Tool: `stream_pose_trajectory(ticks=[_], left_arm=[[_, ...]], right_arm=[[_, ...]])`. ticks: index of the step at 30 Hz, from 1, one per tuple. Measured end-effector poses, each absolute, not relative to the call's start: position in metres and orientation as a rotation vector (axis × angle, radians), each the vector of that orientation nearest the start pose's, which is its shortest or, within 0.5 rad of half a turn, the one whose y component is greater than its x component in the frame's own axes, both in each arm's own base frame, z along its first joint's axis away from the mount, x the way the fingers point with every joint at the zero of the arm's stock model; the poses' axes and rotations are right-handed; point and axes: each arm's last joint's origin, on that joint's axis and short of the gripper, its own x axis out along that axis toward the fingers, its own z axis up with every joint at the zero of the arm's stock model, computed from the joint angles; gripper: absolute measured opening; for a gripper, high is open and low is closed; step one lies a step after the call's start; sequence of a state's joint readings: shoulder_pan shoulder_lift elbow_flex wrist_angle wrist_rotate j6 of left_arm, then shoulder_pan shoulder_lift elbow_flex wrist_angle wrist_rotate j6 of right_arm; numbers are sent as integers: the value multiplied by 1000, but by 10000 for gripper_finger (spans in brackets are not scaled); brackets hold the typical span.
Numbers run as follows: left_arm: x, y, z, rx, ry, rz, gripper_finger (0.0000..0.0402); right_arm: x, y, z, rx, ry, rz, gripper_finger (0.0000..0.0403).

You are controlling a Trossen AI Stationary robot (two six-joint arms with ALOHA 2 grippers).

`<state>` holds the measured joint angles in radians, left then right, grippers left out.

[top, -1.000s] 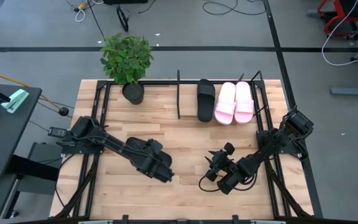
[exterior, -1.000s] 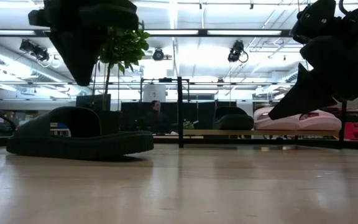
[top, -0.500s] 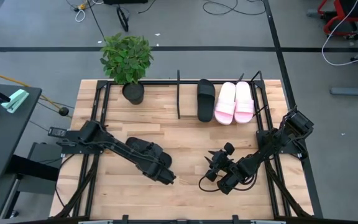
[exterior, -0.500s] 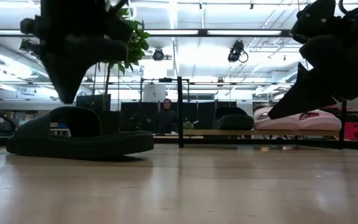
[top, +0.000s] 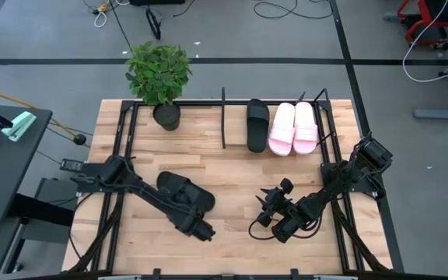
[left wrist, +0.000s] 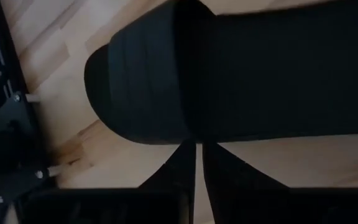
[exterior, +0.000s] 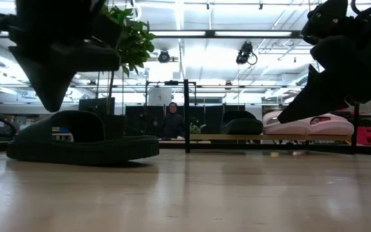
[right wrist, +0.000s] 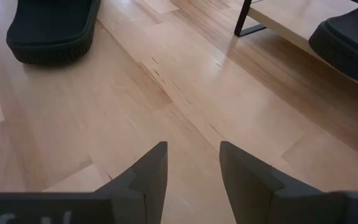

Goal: Pick and place slides into the shelf
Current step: Put the black slide on the shelf

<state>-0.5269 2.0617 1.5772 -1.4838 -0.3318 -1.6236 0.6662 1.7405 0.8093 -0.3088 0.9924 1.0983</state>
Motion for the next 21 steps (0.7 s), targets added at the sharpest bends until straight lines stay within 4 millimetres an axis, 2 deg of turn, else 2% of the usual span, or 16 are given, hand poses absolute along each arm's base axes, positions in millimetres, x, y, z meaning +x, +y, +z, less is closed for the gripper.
stream_pose_trajectory(ticks=[3, 11, 21], left_arm=[[308, -172, 188, -387, 1217, 1204, 38], [310, -169, 188, -384, 1193, 1210, 62], [316, -158, 188, -346, 1217, 1190, 123]], right_arm=[[240, 158, 124, 110, 549, -656, 151], [240, 158, 124, 110, 548, -656, 151], [240, 158, 124, 114, 547, -657, 151]])
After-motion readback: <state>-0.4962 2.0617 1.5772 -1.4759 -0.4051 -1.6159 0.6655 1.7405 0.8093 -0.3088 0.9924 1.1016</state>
